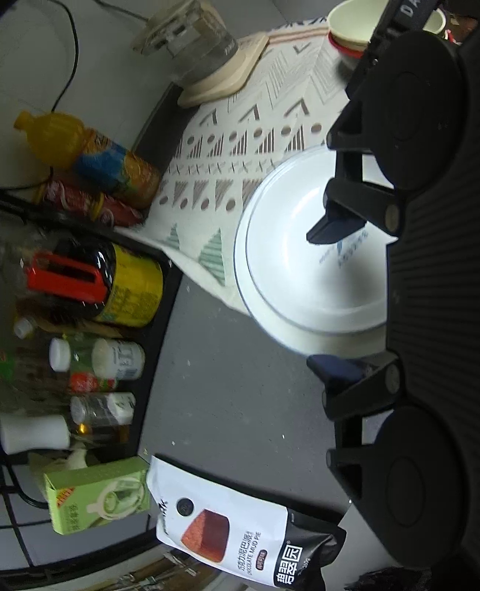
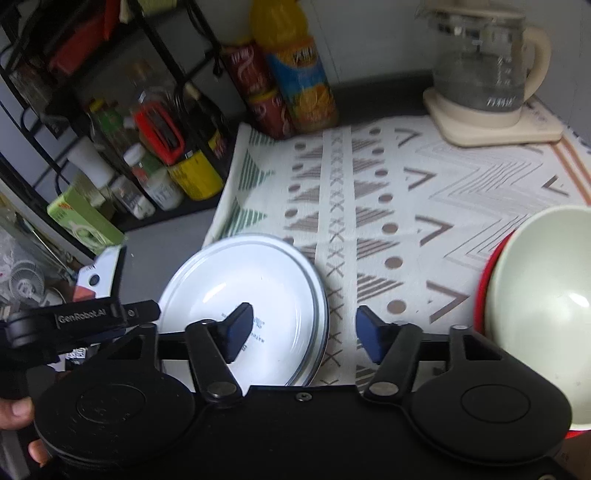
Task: Organize plates and bowls
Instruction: 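Grasp the rim of the red bowl holding the green bowls with the right gripper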
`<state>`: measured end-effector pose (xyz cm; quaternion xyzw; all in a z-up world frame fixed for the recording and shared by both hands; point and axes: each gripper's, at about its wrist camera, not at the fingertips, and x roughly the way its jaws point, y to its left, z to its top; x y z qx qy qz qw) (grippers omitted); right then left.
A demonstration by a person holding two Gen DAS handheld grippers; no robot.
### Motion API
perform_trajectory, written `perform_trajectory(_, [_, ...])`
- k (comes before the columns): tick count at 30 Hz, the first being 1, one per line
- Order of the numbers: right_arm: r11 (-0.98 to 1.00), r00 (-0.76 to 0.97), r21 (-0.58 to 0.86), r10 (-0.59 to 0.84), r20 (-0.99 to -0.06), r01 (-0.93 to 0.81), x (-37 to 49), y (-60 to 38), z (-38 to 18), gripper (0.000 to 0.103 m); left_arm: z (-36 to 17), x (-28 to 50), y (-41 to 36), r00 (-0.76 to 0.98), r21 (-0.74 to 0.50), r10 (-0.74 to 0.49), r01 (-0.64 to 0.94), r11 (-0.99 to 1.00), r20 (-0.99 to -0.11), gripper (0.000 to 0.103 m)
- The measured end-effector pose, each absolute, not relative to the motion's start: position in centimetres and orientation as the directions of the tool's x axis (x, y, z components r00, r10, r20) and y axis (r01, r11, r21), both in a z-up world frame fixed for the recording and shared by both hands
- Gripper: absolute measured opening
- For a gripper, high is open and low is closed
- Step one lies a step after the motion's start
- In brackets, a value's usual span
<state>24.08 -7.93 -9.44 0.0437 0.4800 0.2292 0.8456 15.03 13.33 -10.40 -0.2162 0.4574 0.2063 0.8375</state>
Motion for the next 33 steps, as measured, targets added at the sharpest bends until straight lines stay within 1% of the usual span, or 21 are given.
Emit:
perform_trajectory(1, [0.89,0.445,0.296,0.434,-0.783,-0.347,24.0,-8.3,-8.8,0.069,-10.0,15.0,12.9,0.503,-0.181,0.14,-0.536,0.825,-0.853,0.07])
perform_trajectory(3, [0.889,0.471,0.297,0.439,-0.765,-0.348,23.8,-9.2,-7.8,0.082,-9.3,15.1,12.2,0.517,-0.192,0.133,-0.526,0.828,-0.845,0.078])
perform_trajectory(5, [0.891,0.499,0.296,0.441,-0.746,-0.344,23.6,-10.1,-6.7,0.088,-8.7,15.2,11.3,0.533,-0.2,0.127,-0.513,0.835,-0.836,0.081])
perform_trajectory(6, [0.891,0.51,0.295,0.441,-0.738,-0.344,23.5,-10.6,-6.2,0.09,-8.4,15.2,10.8,0.54,-0.202,0.124,-0.505,0.839,-0.833,0.084])
perform_trajectory(9, [0.894,0.535,0.295,0.44,-0.721,-0.337,23.3,-12.3,-4.9,0.097,-7.5,15.5,9.2,0.56,-0.206,0.12,-0.483,0.851,-0.82,0.086])
perform_trajectory(12, [0.903,0.566,0.284,0.424,-0.708,-0.322,23.2,-14.1,-3.9,0.101,-6.9,15.9,7.8,0.574,-0.214,0.104,-0.459,0.862,-0.812,0.087])
perform_trajectory(15, [0.909,0.587,0.287,0.415,-0.695,-0.303,23.2,-15.9,-3.2,0.102,-6.5,16.2,6.3,0.587,-0.231,0.08,-0.436,0.87,-0.806,0.087])
perform_trajectory(22, [0.923,0.625,0.296,0.385,-0.679,-0.248,22.6,-19.8,-2.4,0.103,-6.0,17.3,2.5,0.614,-0.261,0.022,-0.368,0.892,-0.789,0.087])
perform_trajectory(29, [0.947,0.643,0.271,0.318,-0.697,-0.174,22.6,-23.1,-3.1,0.102,-7.0,19.3,-0.6,0.602,-0.288,-0.054,-0.299,0.91,-0.796,0.087])
perform_trajectory(33, [0.957,0.646,0.264,0.277,-0.711,-0.12,22.6,-24.9,-3.8,0.099,-7.6,20.4,-2.1,0.591,-0.299,-0.091,-0.265,0.917,-0.802,0.087])
